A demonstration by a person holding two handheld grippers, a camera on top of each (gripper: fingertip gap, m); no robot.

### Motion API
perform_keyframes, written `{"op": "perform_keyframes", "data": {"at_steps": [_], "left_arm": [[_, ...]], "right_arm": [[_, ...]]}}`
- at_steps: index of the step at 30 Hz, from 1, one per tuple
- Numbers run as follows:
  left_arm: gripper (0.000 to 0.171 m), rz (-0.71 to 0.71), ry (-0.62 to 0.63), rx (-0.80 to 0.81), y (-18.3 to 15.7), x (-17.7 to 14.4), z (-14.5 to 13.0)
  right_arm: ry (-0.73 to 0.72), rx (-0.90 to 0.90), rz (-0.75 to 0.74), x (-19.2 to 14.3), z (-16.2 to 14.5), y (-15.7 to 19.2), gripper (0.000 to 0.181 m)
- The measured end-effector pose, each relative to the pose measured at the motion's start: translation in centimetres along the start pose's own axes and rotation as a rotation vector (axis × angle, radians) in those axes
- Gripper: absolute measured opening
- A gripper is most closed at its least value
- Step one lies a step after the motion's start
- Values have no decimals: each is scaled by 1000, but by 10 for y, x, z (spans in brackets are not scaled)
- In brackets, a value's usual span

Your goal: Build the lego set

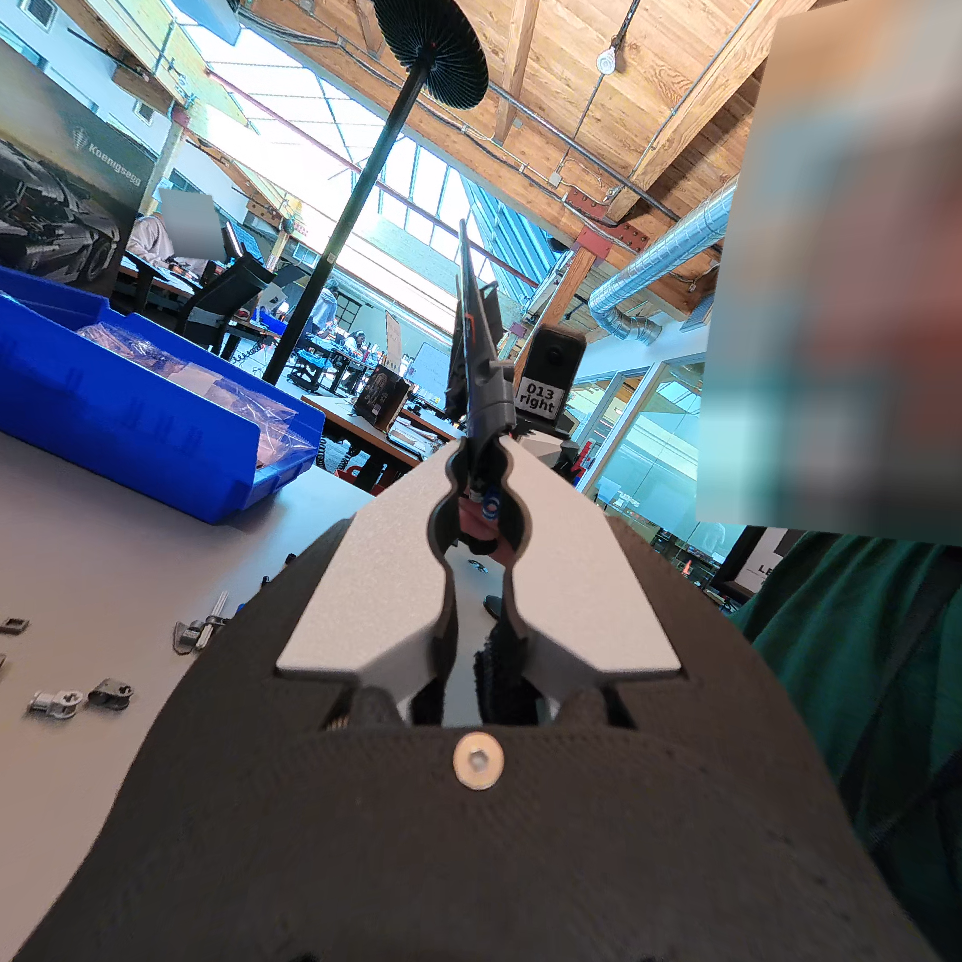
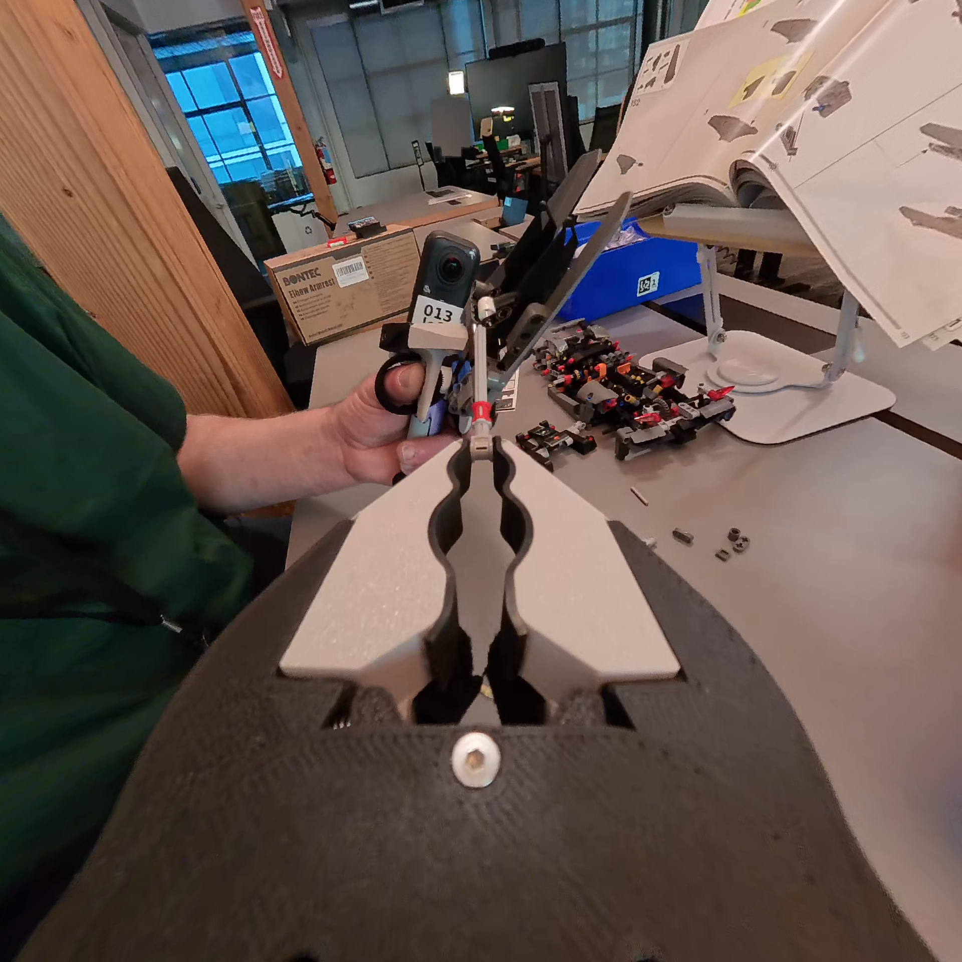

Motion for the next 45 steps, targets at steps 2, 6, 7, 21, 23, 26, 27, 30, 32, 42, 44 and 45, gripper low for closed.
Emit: {"op": "perform_keyframes", "data": {"at_steps": [2,6,7,21,23,26,27,30,32,42,44,45], "left_arm": [[5,-5,-4,-2,0,0,0],[5,-8,1,1,-1,1,0],[5,-6,5,3,-1,1,-1],[5,4,20,17,1,1,-1],[5,7,26,21,1,1,-1],[5,10,32,27,1,1,-1],[5,9,32,27,1,1,-1],[5,11,37,31,2,1,-1],[5,14,42,35,2,2,-1],[5,31,67,73,3,1,1],[5,36,82,80,3,1,0],[5,37,93,86,3,1,0]], "right_arm": [[-8,3,1,-1,1,-1,6],[13,17,1,-2,-1,-3,6],[27,25,-2,-1,-2,-4,6],[80,33,44,1,-1,-5,6],[95,42,43,1,0,-6,6],[100,40,47,0,1,-8,6],[105,39,49,0,2,-8,6],[114,40,50,-1,2,-9,6],[120,47,43,-1,2,-10,6],[129,108,124,2,0,-13,6],[108,132,157,2,1,-13,6],[100,146,170,3,1,-14,6]]}}
Point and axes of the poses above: each gripper's, where its closed fingertips meet, x out along the fingers, z out of its top, y = z × x across the jaws, the point moved 8 cm from there along -x, back along the fingers, and after that the axes turned 8 degrees about -z, right-handed, at the moved point
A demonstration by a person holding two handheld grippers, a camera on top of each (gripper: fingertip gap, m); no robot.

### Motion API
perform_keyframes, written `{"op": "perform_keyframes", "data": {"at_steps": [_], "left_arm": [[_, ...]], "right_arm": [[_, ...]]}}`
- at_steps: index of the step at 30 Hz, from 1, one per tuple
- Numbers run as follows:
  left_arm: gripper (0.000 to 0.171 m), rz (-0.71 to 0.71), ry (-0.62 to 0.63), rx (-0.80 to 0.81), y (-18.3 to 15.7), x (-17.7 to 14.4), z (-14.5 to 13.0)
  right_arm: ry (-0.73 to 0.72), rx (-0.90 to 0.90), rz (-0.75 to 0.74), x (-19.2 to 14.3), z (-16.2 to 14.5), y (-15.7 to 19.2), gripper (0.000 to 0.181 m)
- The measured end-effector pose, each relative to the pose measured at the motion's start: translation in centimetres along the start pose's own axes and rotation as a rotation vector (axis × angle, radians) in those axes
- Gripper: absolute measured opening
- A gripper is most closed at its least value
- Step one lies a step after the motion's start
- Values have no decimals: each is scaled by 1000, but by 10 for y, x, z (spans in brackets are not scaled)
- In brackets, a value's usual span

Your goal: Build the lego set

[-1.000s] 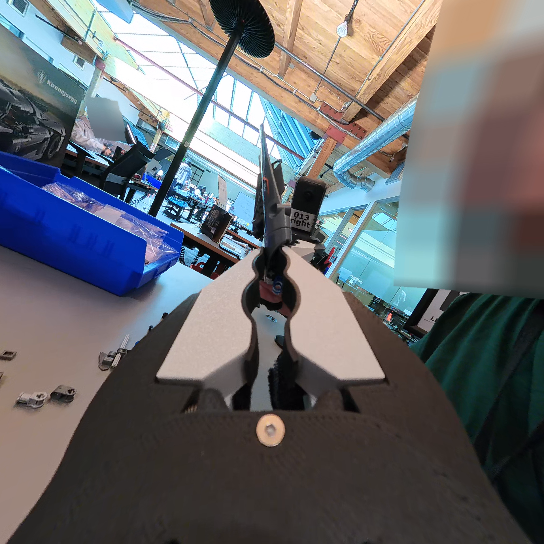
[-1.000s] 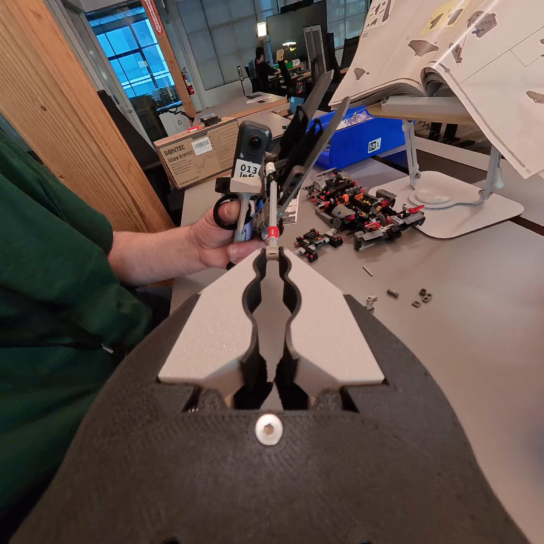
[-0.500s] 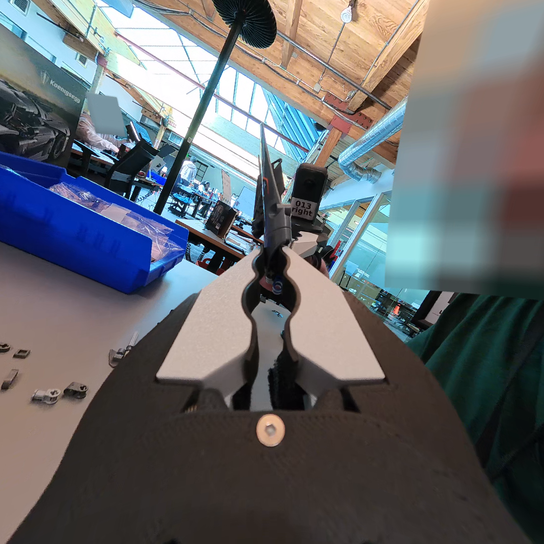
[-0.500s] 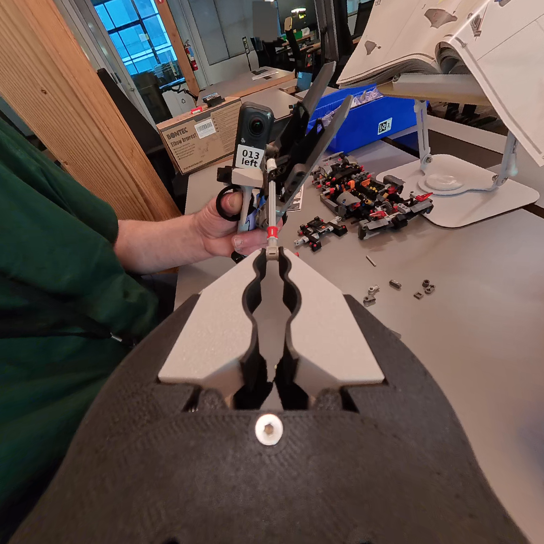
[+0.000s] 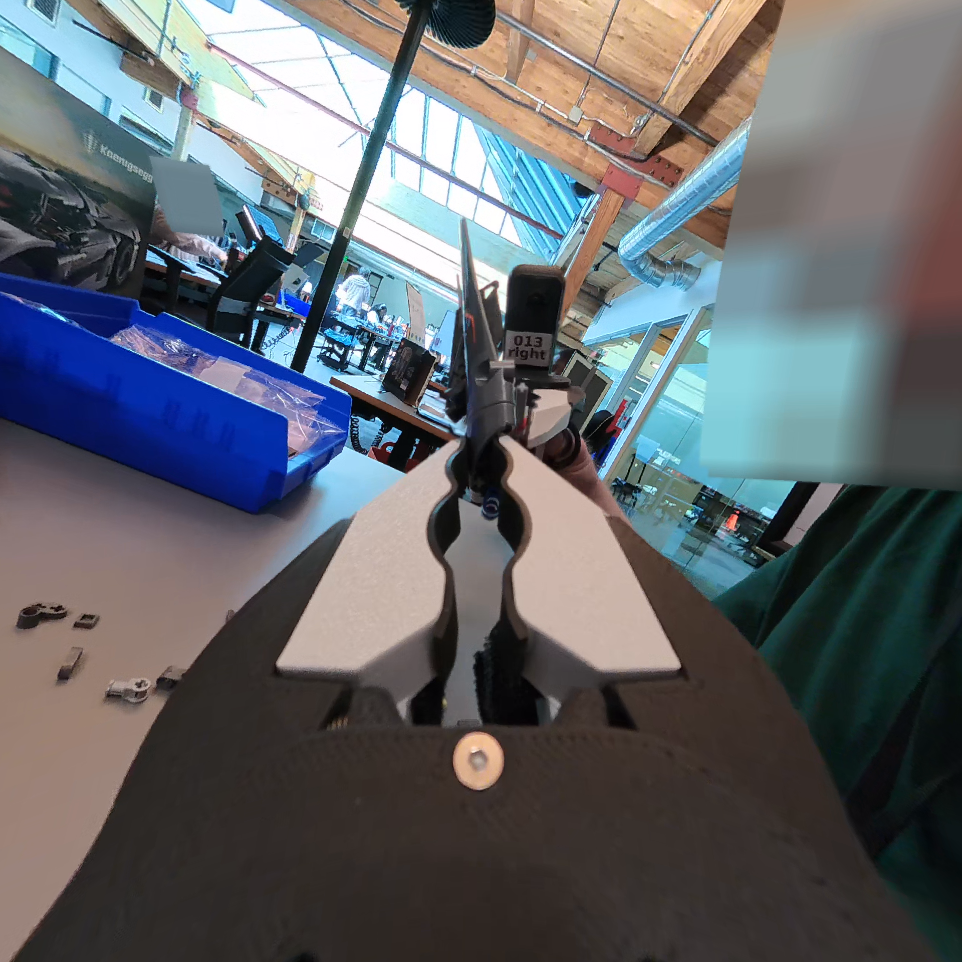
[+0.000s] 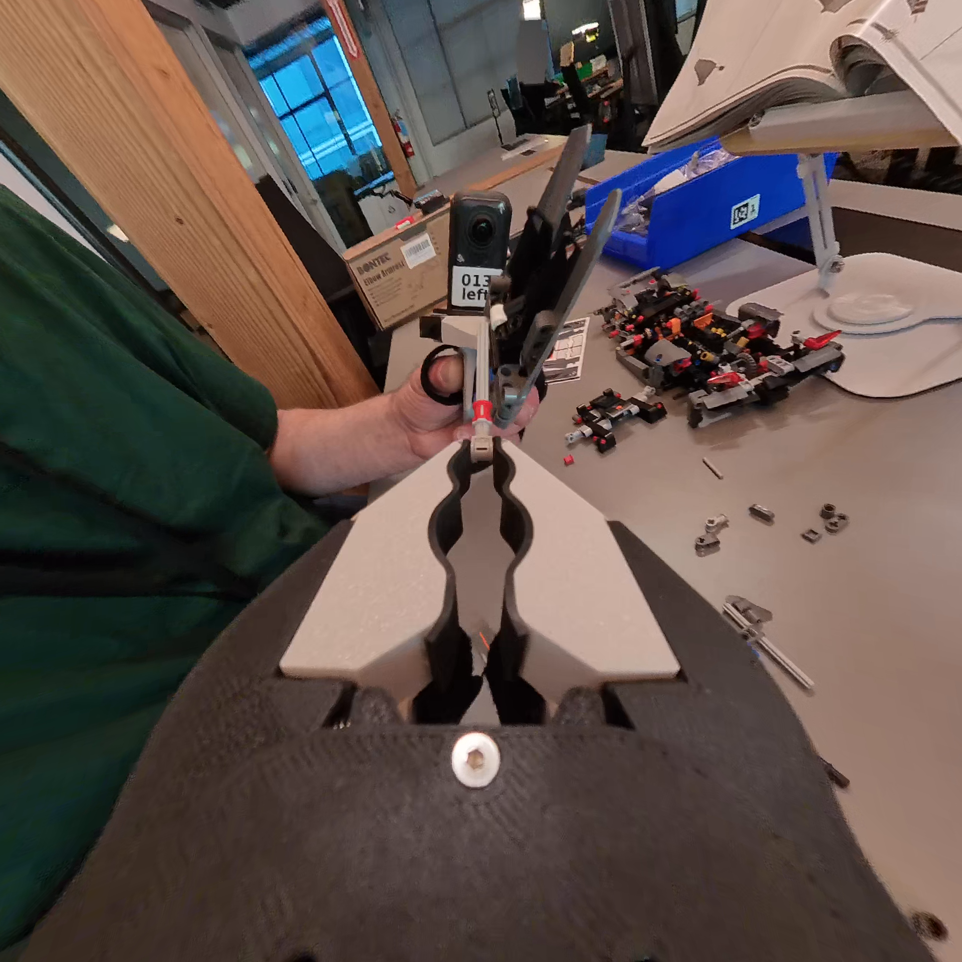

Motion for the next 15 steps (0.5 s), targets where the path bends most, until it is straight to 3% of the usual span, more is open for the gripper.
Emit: {"op": "perform_keyframes", "data": {"at_steps": [15], "left_arm": [[5,-20,-14,-7,0,1,0]], "right_arm": [[24,10,-31,-3,-4,-3,6]]}}
Point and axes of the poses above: each gripper's, where its closed fingertips meet, x out along the fingers, z out of its top, y = z × x across the jaws, the point moved 8 cm from there along -x, back along the fingers, and after that the axes turned 8 degrees about -z, right-handed, at the moved point
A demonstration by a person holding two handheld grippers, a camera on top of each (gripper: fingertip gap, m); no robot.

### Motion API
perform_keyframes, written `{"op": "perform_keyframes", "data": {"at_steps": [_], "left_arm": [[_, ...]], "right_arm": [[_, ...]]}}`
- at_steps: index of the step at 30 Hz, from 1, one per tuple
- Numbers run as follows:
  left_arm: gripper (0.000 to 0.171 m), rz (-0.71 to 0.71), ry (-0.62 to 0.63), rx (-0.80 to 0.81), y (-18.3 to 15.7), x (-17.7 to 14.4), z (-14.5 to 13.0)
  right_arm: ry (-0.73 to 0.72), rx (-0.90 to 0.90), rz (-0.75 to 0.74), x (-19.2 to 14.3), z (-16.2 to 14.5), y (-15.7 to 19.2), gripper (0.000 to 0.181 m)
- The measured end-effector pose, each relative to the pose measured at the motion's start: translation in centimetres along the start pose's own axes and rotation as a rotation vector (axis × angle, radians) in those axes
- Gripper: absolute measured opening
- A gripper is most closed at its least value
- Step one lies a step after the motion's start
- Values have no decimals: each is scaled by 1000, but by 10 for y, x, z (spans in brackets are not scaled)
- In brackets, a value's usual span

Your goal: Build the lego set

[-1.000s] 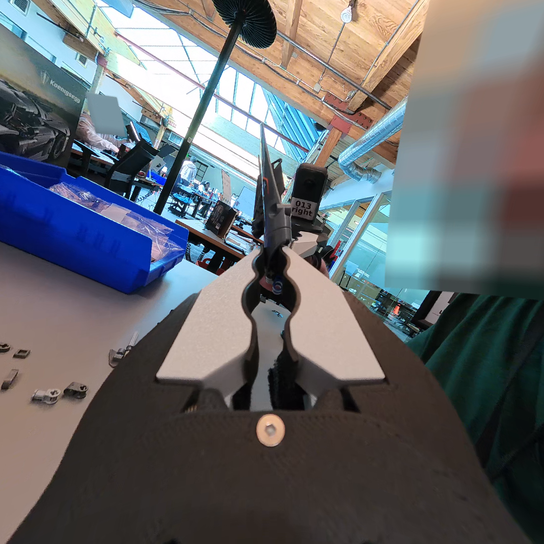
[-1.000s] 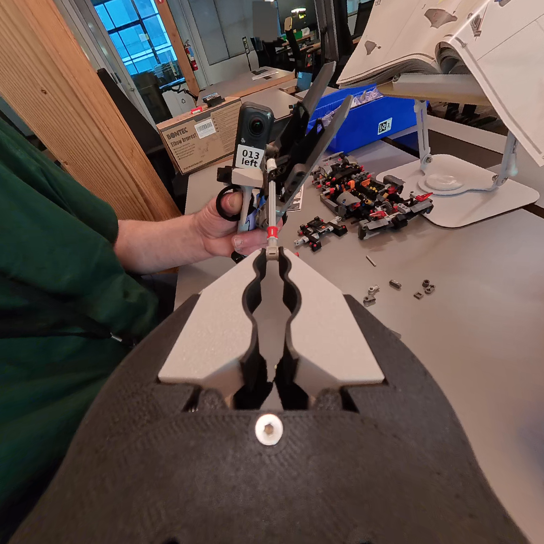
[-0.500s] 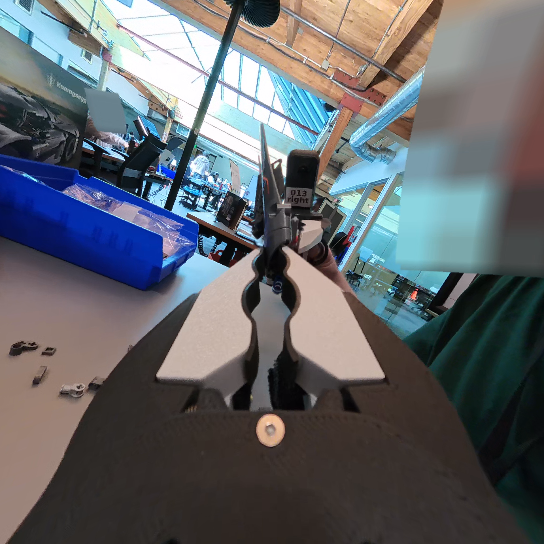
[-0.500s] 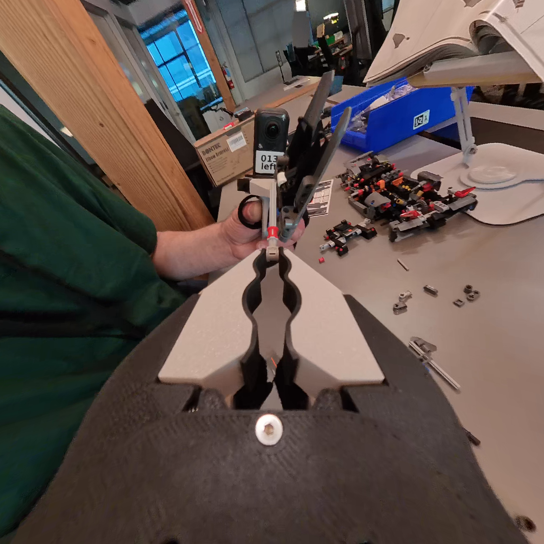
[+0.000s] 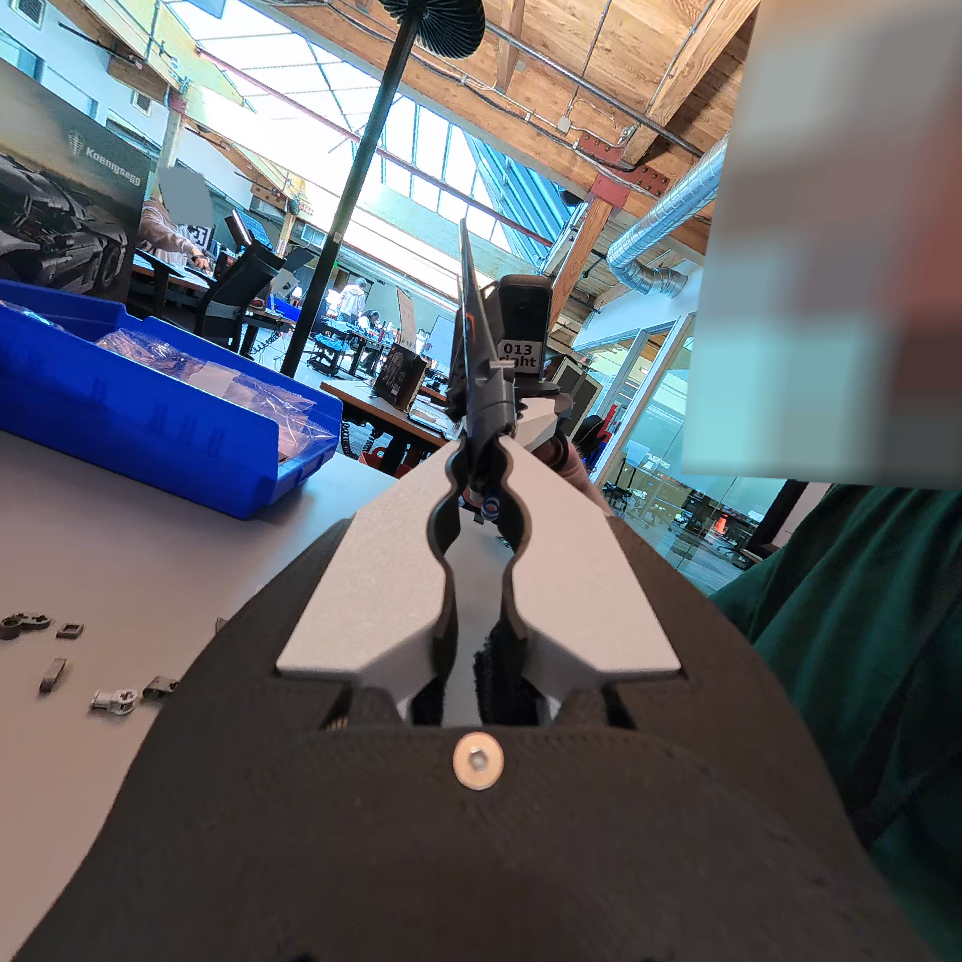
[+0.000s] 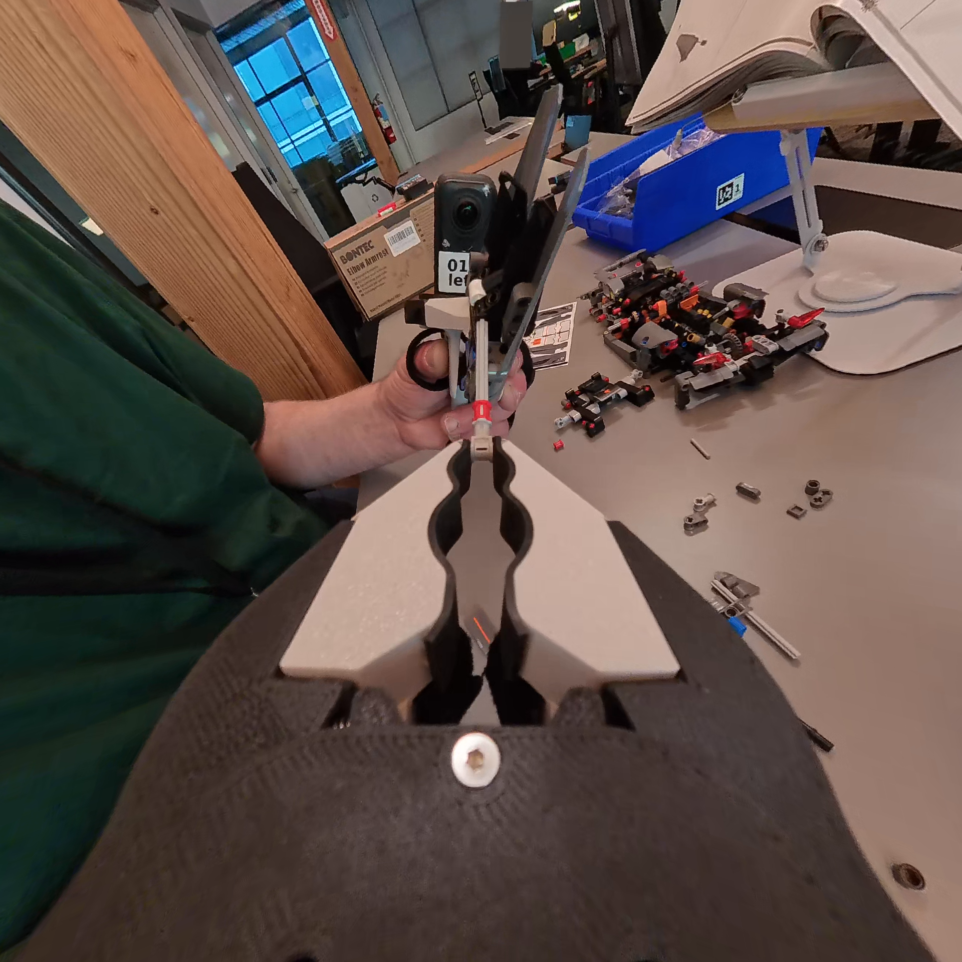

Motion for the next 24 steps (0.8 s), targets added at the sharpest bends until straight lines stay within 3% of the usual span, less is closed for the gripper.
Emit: {"op": "perform_keyframes", "data": {"at_steps": [24], "left_arm": [[5,-5,6,16,2,0,3]], "right_arm": [[-22,88,72,2,1,-6,6]]}}
Point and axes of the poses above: each gripper's, where its closed fingertips meet, x out along the fingers, z out of its top, y = z × x across the jaws, the point moved 8 cm from there along -x, back along the fingers, and after that the axes turned 8 degrees about -z, right-handed, at the moved point
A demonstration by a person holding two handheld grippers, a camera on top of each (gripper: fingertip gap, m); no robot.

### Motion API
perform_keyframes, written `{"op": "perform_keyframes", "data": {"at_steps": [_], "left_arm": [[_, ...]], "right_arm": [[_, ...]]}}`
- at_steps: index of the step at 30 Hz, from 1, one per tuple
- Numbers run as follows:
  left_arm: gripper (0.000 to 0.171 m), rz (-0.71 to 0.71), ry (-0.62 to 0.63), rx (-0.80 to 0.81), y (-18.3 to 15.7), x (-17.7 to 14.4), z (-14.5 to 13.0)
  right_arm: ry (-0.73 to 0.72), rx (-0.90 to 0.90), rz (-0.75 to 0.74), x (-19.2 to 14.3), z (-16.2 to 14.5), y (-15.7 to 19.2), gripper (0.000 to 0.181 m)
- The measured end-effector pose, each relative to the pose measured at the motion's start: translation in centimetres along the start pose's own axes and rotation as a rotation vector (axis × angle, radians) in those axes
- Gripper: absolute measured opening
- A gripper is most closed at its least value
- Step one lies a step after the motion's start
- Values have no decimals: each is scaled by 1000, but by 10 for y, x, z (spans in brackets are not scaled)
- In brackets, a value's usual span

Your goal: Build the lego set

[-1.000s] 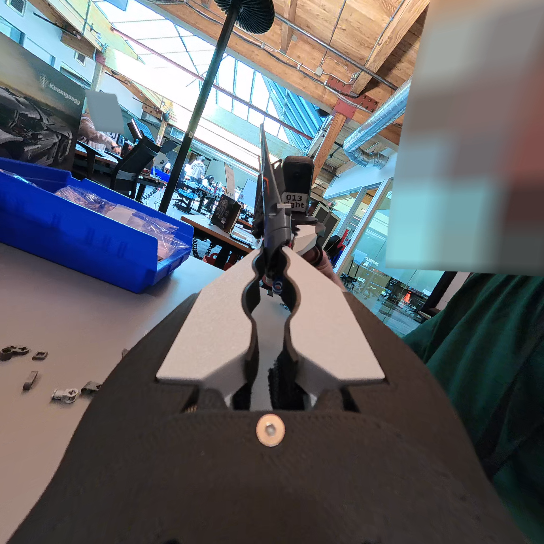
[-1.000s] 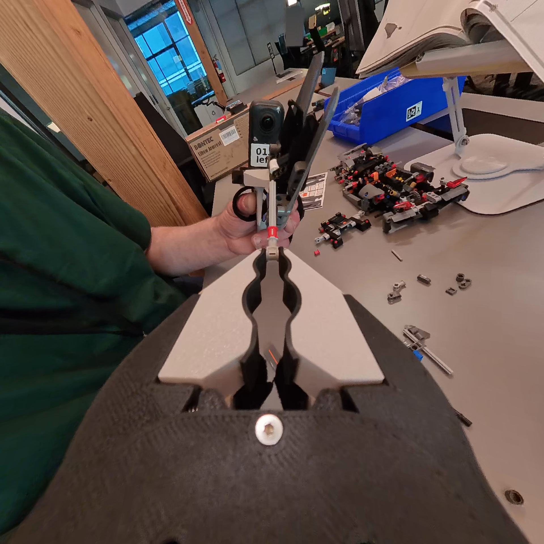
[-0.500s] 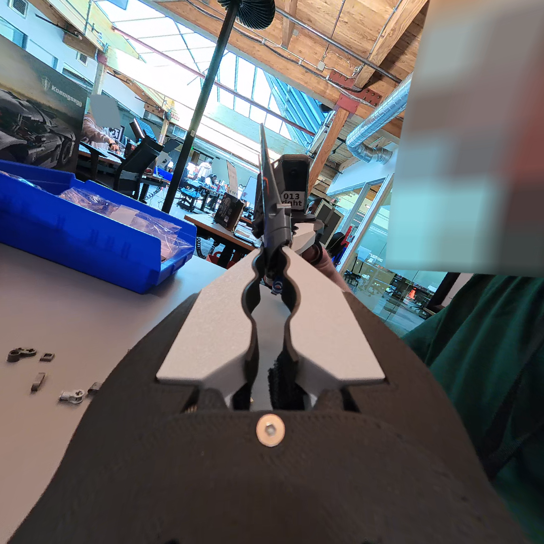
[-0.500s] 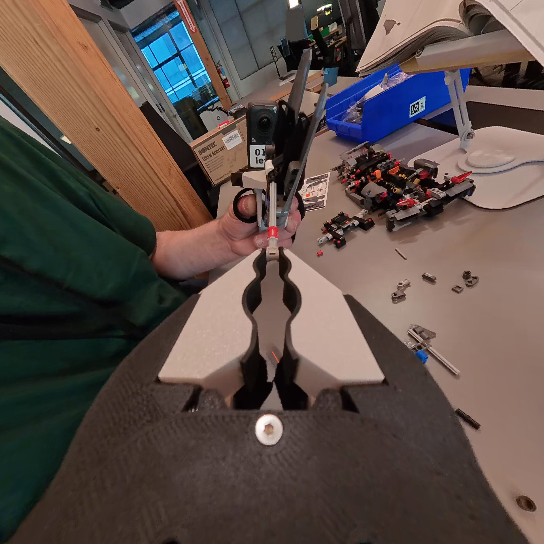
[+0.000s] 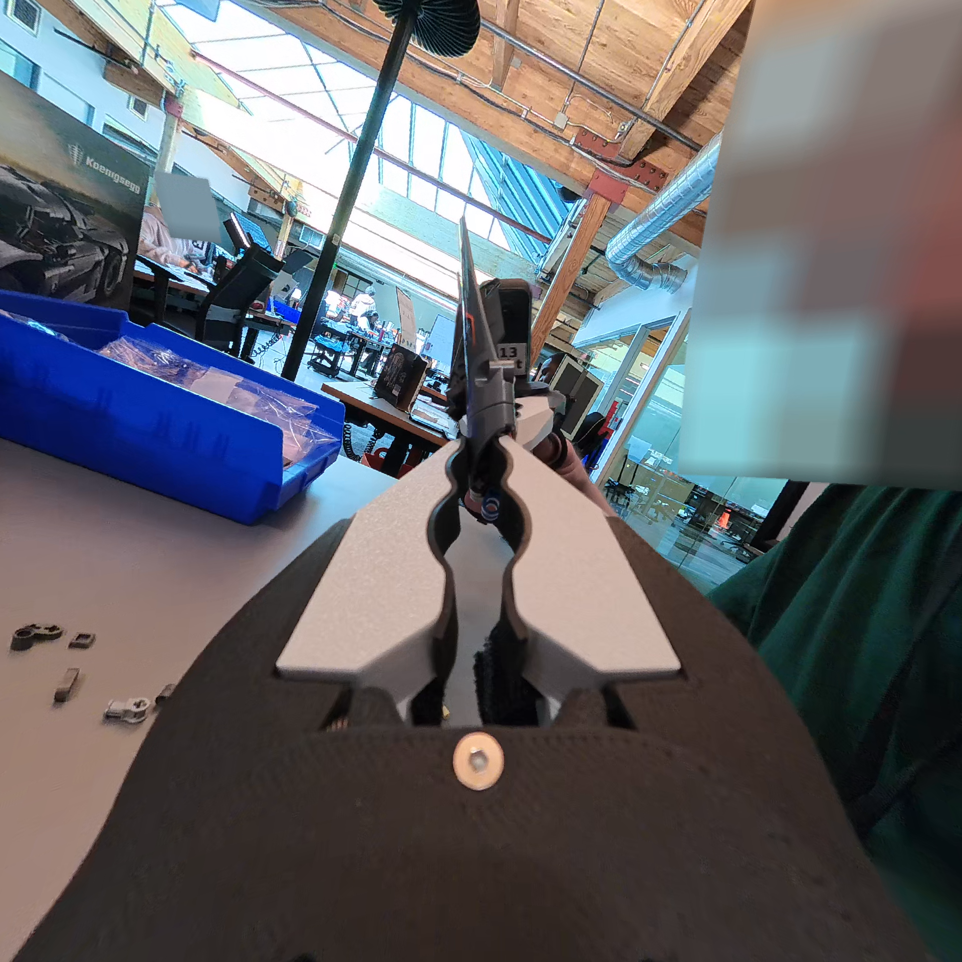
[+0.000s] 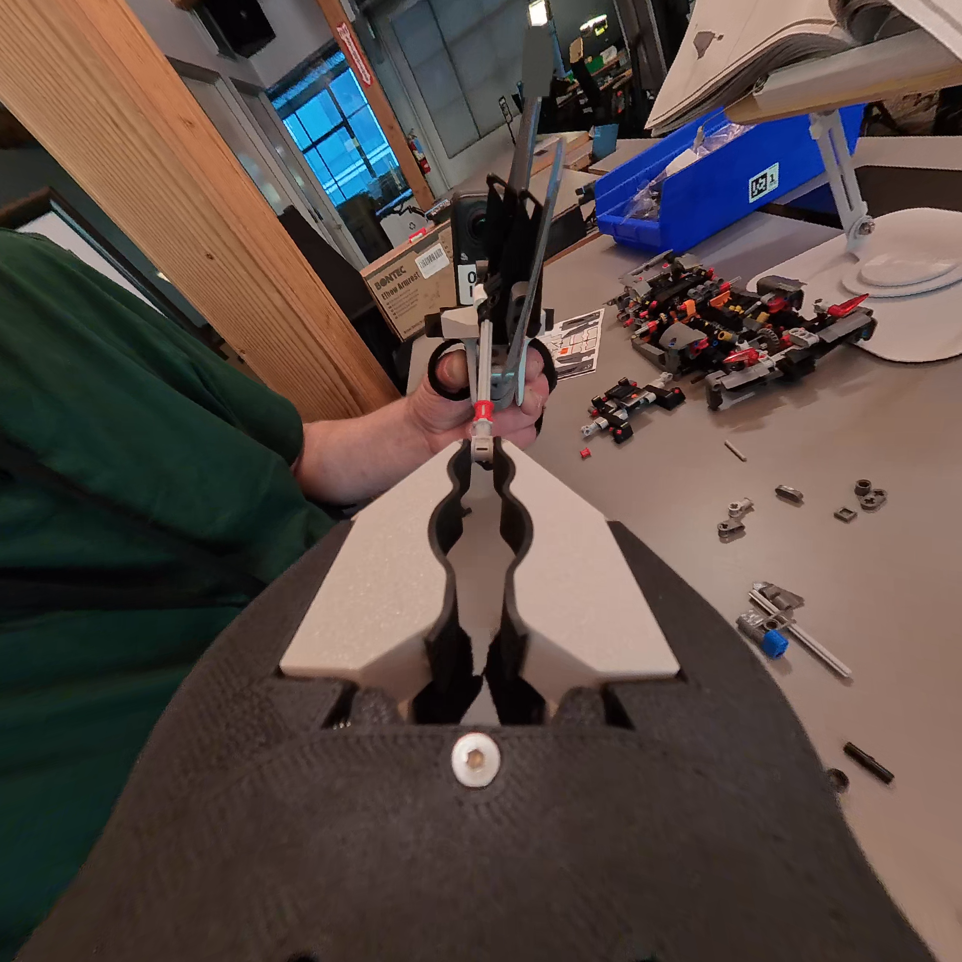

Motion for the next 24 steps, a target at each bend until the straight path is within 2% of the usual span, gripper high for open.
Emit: {"op": "perform_keyframes", "data": {"at_steps": [5,16,24], "left_arm": [[5,-5,7,2,0,0,0],[5,14,3,-32,3,1,1],[5,19,-12,-44,3,2,1]], "right_arm": [[-12,-49,-24,-1,0,1,6],[1,-292,-304,-2,5,9,6],[1,-349,-315,-1,1,10,6]]}}
Point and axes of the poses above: each gripper's, where its closed fingertips meet, x out along the fingers, z out of its top, y = z × x across the jaws, the point moved 8 cm from there along -x, back along the fingers, and after that the axes turned 8 degrees about -z, right-handed, at the moved point
